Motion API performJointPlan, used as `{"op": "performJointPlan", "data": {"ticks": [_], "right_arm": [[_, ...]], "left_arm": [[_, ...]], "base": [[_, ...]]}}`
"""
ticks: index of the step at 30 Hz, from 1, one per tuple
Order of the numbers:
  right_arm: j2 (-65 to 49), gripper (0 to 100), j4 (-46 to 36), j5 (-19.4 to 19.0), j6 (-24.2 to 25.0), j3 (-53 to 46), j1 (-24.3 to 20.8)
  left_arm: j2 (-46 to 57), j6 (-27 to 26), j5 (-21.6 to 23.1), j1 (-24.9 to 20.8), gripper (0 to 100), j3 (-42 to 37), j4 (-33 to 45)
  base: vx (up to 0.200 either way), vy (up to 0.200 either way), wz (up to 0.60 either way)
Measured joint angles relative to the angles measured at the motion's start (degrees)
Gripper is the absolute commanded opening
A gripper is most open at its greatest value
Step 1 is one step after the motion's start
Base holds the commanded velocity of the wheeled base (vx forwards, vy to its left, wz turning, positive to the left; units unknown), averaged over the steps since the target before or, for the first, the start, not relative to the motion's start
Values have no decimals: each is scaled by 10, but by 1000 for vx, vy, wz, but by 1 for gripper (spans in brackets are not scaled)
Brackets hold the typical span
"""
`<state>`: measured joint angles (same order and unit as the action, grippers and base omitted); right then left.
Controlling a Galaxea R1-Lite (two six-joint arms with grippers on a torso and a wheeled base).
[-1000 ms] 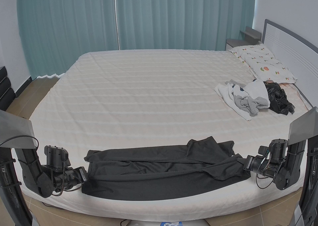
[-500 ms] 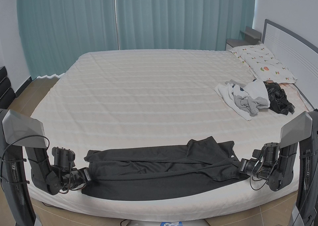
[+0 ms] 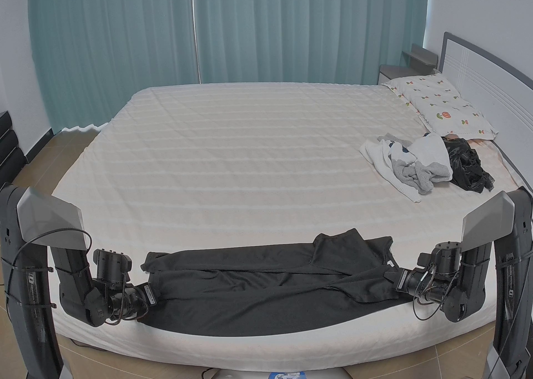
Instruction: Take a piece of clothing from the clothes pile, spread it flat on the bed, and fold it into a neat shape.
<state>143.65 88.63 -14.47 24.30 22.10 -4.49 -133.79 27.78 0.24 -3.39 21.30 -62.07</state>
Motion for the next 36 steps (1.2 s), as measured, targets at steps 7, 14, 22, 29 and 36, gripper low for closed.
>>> {"op": "performJointPlan", "data": {"ticks": [7, 14, 22, 29, 36], "right_arm": [[-6, 100, 3, 0, 26, -5, 9], [-43, 100, 4, 0, 55, -7, 51], [-90, 100, 1, 1, 112, -6, 55], [-111, 100, -4, 43, 168, -3, 16], [-110, 100, -5, 68, 238, 2, -18]], "left_arm": [[-1, 0, -3, 3, 100, -2, -1], [31, 42, -37, 17, 100, -9, 4], [84, 84, -33, 32, 100, 13, 11], [98, 128, -33, 25, 100, 69, 100], [80, 180, -38, 1, 100, 109, 129]], "base": [[0, 0, 0], [0, 0, 0], [0, 0, 0], [0, 0, 0], [0, 0, 0]]}}
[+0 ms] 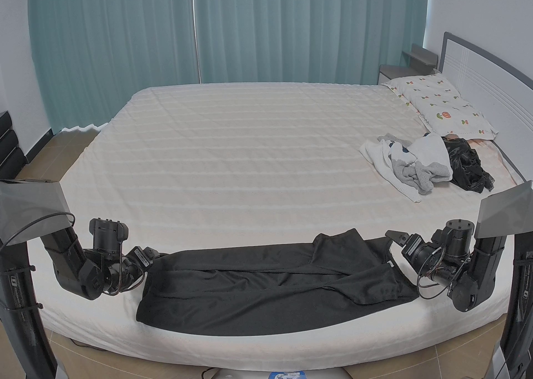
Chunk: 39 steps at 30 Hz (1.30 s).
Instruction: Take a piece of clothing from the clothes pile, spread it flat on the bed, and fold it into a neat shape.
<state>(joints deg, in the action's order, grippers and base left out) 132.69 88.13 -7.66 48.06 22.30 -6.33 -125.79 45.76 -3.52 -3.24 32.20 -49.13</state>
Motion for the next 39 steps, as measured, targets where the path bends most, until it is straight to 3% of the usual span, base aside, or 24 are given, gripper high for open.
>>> {"op": "performJointPlan", "data": {"ticks": [10, 11, 21, 32, 39], "right_arm": [[3, 100, 0, 6, 25, 0, -5], [3, 100, 0, 11, 26, 0, -8], [-4, 100, -33, 35, 26, 21, -60], [-30, 100, -278, 58, 85, 151, -83], [-33, 100, -320, 66, 103, 190, -86]], "left_arm": [[-44, 5, -26, -12, 100, 34, 0], [-49, 5, -27, -13, 0, 37, 1], [-67, 22, -47, -14, 0, 53, -2], [-51, 48, -70, -18, 0, 56, -6], [-19, 76, -74, -20, 0, 63, -8]], "base": [[0, 0, 0], [0, 0, 0], [0, 0, 0], [0, 0, 0], [0, 0, 0]]}}
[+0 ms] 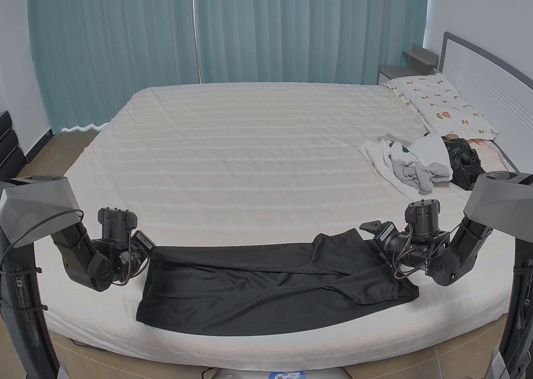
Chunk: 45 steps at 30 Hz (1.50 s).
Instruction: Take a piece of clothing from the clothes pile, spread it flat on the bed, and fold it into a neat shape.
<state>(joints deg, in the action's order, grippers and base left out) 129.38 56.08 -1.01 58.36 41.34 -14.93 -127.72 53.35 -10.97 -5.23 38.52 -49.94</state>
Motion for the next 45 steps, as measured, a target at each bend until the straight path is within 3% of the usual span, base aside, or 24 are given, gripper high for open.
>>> {"op": "performJointPlan", "data": {"ticks": [15, 27, 33, 34, 38, 45], "right_arm": [[9, 100, -113, -7, -1, 24, -4], [15, 100, -131, -8, -1, 36, -9], [28, 100, -178, 0, -20, 66, -14], [32, 0, -180, 7, -27, 70, -15], [45, 0, -179, 31, -33, 83, -18], [45, 0, -178, 35, -31, 78, -20]], "left_arm": [[21, 38, -5, -3, 0, 12, 0], [21, 40, -16, -10, 0, 13, -1], [20, 39, -16, -11, 0, 13, -1], [20, 39, -16, -11, 0, 12, -1], [20, 39, -16, -11, 0, 12, -1], [20, 39, -16, -11, 0, 11, -1]], "base": [[0, 0, 0], [0, 0, 0], [0, 0, 0], [0, 0, 0], [0, 0, 0], [0, 0, 0]]}}
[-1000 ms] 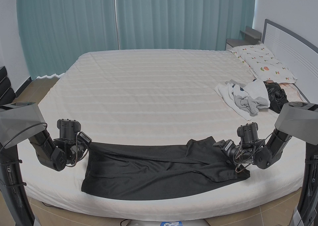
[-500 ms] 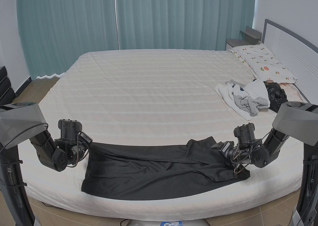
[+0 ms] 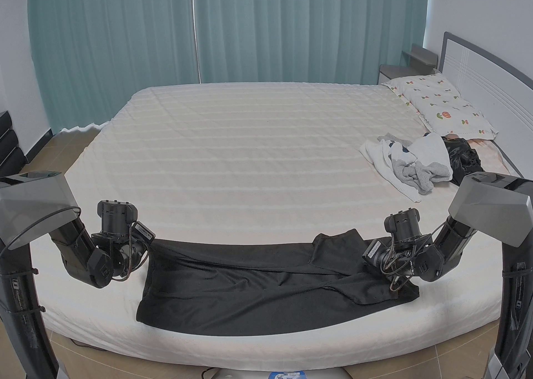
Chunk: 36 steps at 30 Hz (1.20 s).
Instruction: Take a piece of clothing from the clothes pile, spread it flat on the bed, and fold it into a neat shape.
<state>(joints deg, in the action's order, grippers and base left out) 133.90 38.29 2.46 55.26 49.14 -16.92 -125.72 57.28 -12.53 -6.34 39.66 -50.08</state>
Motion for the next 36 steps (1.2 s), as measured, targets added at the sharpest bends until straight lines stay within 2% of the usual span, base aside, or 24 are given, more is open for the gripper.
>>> {"op": "performJointPlan", "data": {"ticks": [15, 16, 26, 36], "right_arm": [[-26, 0, 0, 1, -1, -14, 2], [-27, 100, 0, 2, -2, -15, 3], [-12, 100, 62, -2, -3, -25, 1], [4, 100, 66, 0, -2, -24, 3]], "left_arm": [[0, 0, -1, 0, 0, -2, 0], [0, 0, -1, 0, 0, -2, 0], [0, 0, -1, 0, 0, -3, 0], [0, 0, -1, 0, 0, -2, 0]], "base": [[0, 0, 0], [0, 0, 0], [0, 0, 0], [0, 0, 0]]}}
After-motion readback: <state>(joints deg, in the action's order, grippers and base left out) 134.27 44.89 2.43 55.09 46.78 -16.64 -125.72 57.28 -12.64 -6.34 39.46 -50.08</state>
